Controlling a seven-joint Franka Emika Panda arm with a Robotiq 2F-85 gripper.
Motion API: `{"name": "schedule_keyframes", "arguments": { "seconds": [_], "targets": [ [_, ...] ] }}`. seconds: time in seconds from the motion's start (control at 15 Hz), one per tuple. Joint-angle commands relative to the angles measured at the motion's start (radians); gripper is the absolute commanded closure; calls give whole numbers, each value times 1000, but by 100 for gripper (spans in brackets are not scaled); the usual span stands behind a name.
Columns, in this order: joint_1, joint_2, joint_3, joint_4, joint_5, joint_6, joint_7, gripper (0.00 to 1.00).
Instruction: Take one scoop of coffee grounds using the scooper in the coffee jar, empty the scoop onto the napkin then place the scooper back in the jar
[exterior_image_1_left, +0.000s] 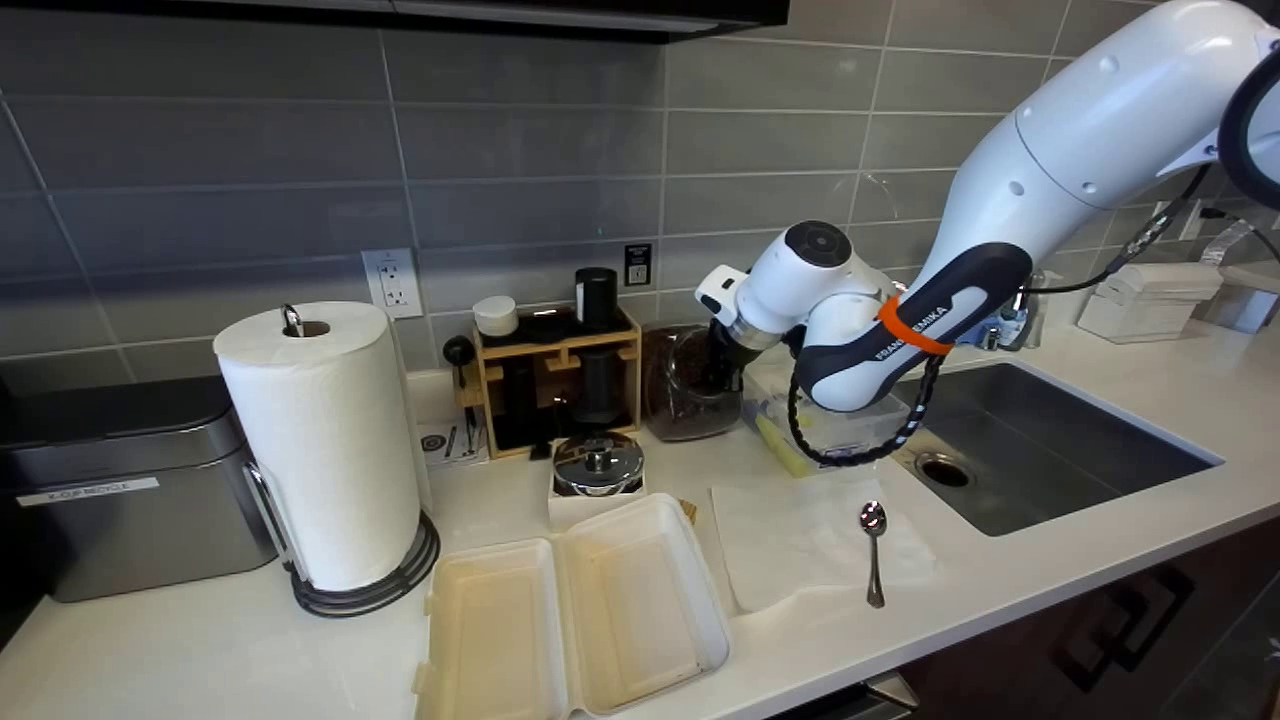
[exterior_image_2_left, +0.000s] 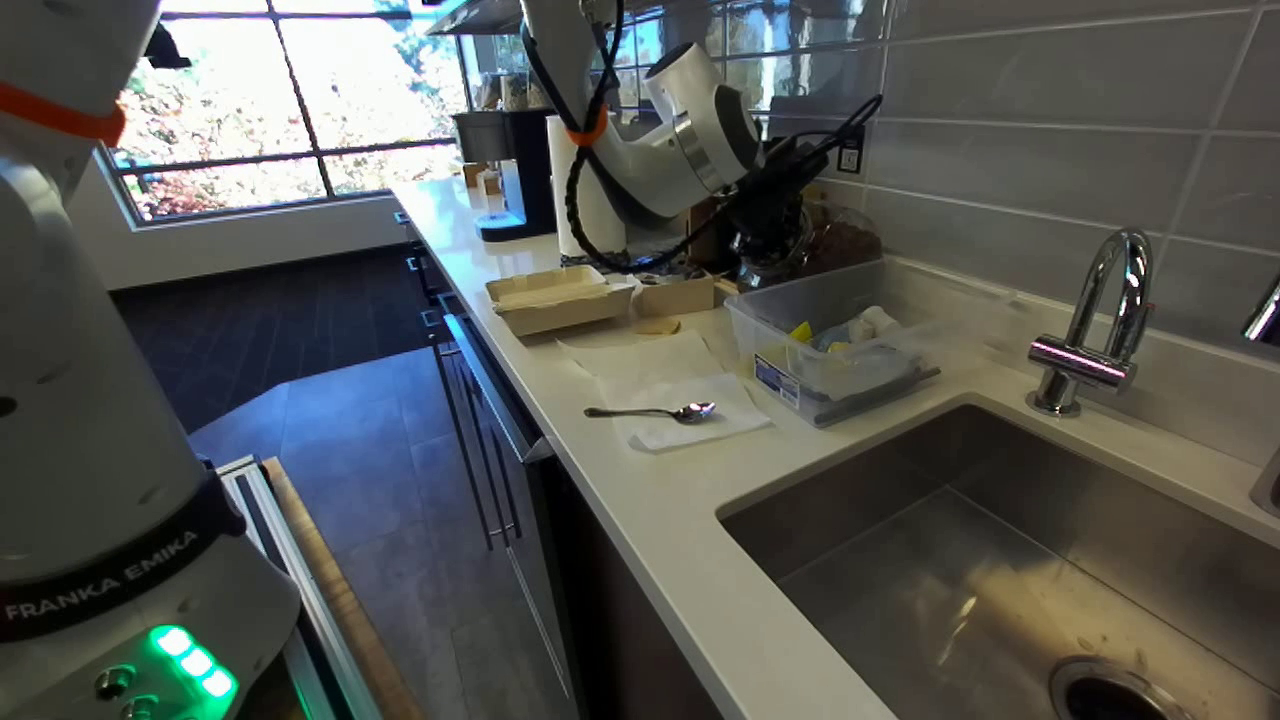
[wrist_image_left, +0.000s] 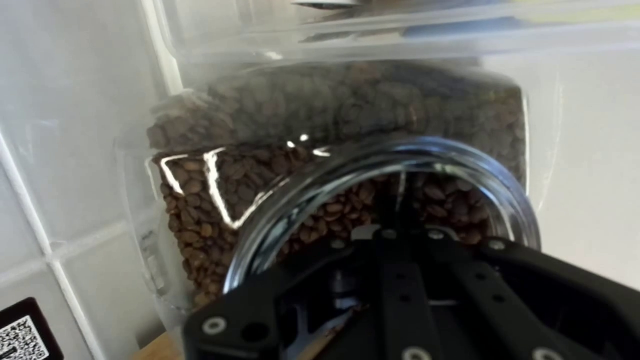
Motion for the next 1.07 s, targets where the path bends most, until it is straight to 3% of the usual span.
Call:
{"name": "schedule_keyframes", "arguments": {
  "seconds": [0.0,1.0],
  "targets": [
    [16,-8,-17,3,-3,0,23,99],
    [64,-53,-64,-13,15,-51,235,99]
  ]
}}
